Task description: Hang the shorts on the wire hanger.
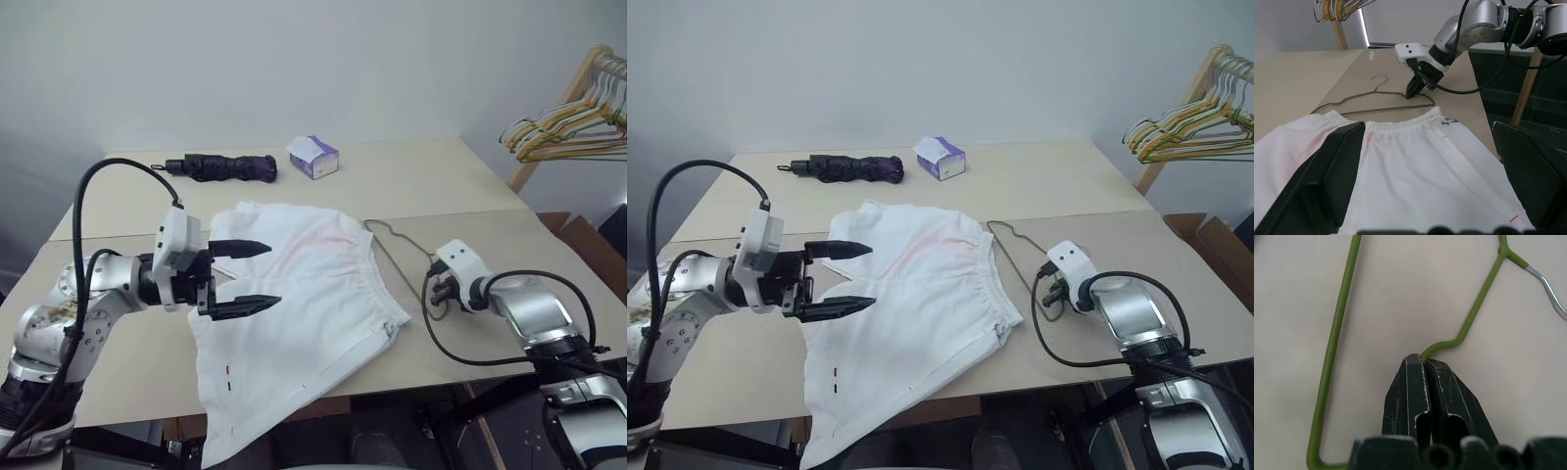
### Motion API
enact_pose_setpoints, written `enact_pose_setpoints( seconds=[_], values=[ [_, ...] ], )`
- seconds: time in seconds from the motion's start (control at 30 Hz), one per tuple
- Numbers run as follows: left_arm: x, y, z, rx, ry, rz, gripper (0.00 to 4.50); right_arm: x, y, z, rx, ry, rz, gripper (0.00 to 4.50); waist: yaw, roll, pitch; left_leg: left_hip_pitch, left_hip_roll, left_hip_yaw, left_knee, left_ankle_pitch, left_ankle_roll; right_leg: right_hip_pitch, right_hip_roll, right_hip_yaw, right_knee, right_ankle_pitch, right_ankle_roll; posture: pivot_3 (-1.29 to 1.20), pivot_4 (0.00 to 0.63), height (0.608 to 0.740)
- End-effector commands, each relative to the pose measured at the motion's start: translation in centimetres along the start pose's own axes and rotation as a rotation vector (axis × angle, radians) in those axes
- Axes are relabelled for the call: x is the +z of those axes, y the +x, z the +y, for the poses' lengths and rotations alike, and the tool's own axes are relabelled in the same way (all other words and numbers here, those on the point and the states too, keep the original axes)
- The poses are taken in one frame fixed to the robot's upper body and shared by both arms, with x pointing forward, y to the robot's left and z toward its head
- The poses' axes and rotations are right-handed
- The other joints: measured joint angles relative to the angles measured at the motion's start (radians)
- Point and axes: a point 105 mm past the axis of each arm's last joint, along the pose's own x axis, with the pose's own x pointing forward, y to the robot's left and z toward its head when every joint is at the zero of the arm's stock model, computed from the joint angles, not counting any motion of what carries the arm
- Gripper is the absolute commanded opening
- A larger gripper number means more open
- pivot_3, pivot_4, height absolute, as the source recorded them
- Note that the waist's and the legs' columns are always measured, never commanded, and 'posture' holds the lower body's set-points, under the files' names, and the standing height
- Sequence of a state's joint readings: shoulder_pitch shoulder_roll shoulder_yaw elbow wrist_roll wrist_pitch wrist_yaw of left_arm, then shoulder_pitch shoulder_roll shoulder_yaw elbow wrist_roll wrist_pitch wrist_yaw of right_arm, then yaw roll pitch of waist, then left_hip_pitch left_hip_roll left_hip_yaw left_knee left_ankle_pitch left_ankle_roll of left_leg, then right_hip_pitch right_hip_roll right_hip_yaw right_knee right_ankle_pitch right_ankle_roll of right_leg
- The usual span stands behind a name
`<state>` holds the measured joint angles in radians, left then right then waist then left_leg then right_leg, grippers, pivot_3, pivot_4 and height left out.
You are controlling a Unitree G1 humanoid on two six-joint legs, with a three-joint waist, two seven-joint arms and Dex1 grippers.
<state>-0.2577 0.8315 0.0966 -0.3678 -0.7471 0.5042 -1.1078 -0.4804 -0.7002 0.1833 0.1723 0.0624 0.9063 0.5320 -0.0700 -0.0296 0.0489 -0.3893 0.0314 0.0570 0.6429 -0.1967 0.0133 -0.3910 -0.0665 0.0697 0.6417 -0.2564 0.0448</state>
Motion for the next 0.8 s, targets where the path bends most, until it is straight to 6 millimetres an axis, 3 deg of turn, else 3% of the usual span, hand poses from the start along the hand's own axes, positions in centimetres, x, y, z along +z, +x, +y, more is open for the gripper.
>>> enact_pose_setpoints(
  seconds=[0.03, 0.1, 0.2, 0.3, 0.37, 0.47, 0.6, 0.8],
  values=[
    [0.7, -0.1, 0.6, 0.02, 0.041, -0.017, 4.5, 2.1, -1.6, -5.2, -0.287, -0.011, -0.075, 0.02, 0.0, 0.0, 0.0, 0.0, 0.0, 0.0, 0.0, 0.0, 0.0, 0.0, 0.0, 0.0, 0.0, 0.0, 0.0, -0.07, 0.015, 0.74],
    [0.7, 0.0, 1.0, 0.027, 0.041, -0.024, 4.5, 4.2, -2.5, -7.0, -0.419, -0.082, -0.185, 0.02, -0.003, 0.0, 0.0, -0.002, -0.001, 0.0, 0.0, 0.0, 0.0, -0.002, 0.0, 0.0, 0.0, 0.0, 0.0, -0.09, 0.013, 0.74],
    [1.0, 0.3, 1.8, 0.038, 0.037, -0.035, 4.5, 8.7, -5.0, -7.4, -0.569, -0.366, -0.483, 0.02, -0.012, 0.0, 0.0, -0.004, 0.0, 0.0, 0.0, 0.0, 0.0, -0.005, 0.001, 0.001, 0.0, 0.0, 0.0, -0.1, 0.008, 0.74],
    [1.4, 0.2, 3.0, 0.071, -0.003, -0.043, 4.5, 11.3, -7.1, -5.3, -0.618, -0.754, -0.724, 0.02, -0.03, 0.001, 0.0, -0.009, 0.0, 0.0, 0.0, 0.0, 0.0, -0.01, 0.001, 0.001, 0.001, 0.004, 0.007, -0.1, 0.008, 0.74],
    [1.8, 0.2, 4.0, 0.092, -0.06, -0.045, 4.5, 11.5, -7.7, -3.2, -0.608, -1.088, -0.828, 0.02, -0.035, 0.0, 0.0, -0.013, 0.0, 0.0, 0.0, 0.0, 0.0, -0.013, 0.001, 0.001, 0.001, 0.005, 0.007, -0.11, 0.003, 0.74],
    [2.2, 0.7, 5.4, 0.114, -0.099, -0.035, 4.5, 11.5, -8.1, 0.0, -0.53, -1.422, -0.993, 0.02, -0.053, 0.0, 0.0, -0.014, 0.0, -0.001, 0.0, 0.0, 0.0, -0.014, 0.001, 0.001, 0.0, 0.005, 0.008, -0.11, 0.0, 0.74],
    [2.2, 1.3, 6.2, 0.113, -0.093, 0.002, 4.5, 12.1, -8.4, 1.9, -0.502, -1.565, -1.143, 0.02, -0.081, 0.0, 0.0, -0.014, -0.001, -0.001, 0.001, 0.0, 0.0, -0.014, 0.001, 0.003, 0.0, 0.005, 0.007, -0.11, 0.0, 0.74],
    [0.3, 2.5, 6.5, 0.069, -0.057, 0.118, 4.5, 14.1, -9.1, 3.4, -0.481, -1.624, -1.274, 0.02, -0.113, 0.0, 0.0, -0.013, -0.001, -0.003, 0.001, 0.0, 0.0, -0.013, 0.001, 0.004, 0.001, 0.008, 0.004, -0.12, 0.0, 0.74]
  ],
)
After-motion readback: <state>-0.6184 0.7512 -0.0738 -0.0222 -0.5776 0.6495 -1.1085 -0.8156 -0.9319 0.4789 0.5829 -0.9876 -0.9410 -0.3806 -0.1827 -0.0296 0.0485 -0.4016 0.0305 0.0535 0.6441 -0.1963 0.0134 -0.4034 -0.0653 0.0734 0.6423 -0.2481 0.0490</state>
